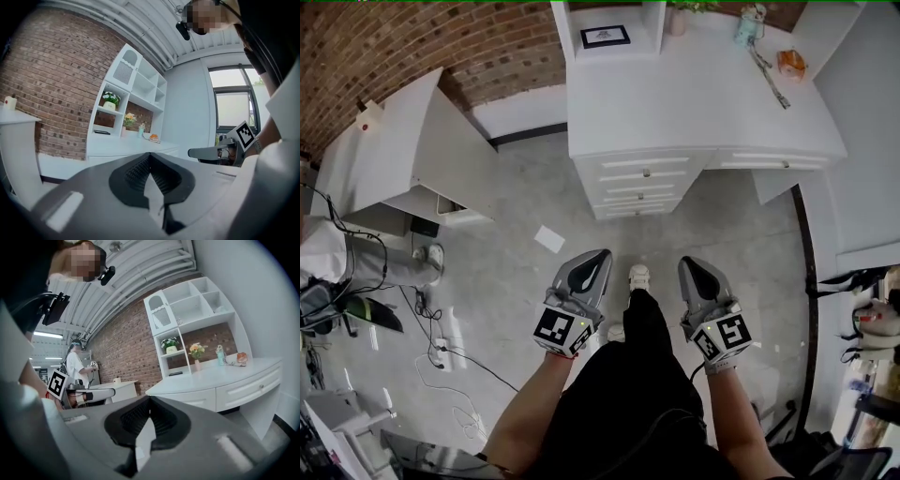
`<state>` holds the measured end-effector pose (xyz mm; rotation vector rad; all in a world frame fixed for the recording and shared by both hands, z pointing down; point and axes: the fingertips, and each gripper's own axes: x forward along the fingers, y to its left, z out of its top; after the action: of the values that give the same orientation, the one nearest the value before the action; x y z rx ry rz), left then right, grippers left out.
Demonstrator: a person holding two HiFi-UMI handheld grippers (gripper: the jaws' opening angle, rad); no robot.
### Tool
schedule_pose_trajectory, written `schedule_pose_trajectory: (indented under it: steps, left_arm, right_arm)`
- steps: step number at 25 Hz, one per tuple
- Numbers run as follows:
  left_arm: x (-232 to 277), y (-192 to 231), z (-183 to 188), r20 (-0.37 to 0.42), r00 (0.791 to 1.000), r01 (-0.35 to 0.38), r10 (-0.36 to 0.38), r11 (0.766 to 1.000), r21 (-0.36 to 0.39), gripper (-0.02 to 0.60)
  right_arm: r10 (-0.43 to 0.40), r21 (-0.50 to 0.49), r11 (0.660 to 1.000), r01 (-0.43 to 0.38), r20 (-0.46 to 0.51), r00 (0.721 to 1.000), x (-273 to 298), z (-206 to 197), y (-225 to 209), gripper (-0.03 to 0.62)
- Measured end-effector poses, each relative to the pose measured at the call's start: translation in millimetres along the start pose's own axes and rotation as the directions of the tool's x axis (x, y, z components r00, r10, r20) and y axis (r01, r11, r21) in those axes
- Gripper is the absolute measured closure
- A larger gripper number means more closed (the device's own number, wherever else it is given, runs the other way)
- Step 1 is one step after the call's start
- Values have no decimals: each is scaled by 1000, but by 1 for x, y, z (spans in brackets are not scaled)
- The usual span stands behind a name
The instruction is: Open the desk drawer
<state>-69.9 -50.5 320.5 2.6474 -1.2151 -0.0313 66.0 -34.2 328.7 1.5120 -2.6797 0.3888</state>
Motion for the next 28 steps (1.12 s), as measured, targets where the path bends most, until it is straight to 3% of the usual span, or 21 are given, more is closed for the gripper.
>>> schedule_pose_trajectory:
  steps: [15,28]
  left_arm:
    - [88,67,-53,-43,997,-66,63,996,-62,580]
    - [155,111,-103,-18,995,-101,100,993,-63,580]
  right_arm:
    - [79,26,997,-78,-50,996,113,-46,-55,592]
    - [69,-12,997,-70,-62,996,185,-93,-98,592]
